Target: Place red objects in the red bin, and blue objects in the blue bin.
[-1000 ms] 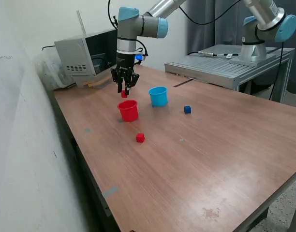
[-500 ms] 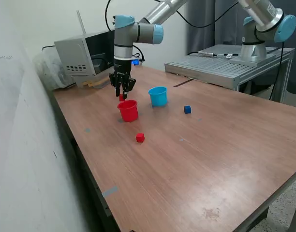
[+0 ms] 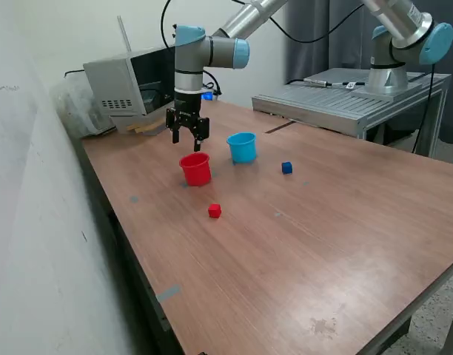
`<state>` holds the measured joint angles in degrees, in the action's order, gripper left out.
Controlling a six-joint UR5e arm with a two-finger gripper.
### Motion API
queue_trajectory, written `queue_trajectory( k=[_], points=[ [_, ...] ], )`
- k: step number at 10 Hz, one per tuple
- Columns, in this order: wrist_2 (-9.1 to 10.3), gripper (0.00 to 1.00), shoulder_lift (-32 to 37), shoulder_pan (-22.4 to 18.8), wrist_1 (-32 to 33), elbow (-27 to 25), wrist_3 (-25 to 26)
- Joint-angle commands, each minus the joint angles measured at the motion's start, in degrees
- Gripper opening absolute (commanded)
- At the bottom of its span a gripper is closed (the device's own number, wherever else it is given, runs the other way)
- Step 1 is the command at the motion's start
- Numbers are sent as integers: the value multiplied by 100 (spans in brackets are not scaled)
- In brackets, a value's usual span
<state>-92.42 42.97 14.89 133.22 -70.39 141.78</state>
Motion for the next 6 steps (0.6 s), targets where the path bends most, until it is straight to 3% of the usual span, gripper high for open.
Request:
queue_trajectory(
  k=[1,4,6],
  points=[
    [-56,100,45,-170,-41,-97,-1],
    [-21,100,133,-916,-41,-238,-237],
    [14,100,159,-1382,-120,-221,-1191]
  ],
)
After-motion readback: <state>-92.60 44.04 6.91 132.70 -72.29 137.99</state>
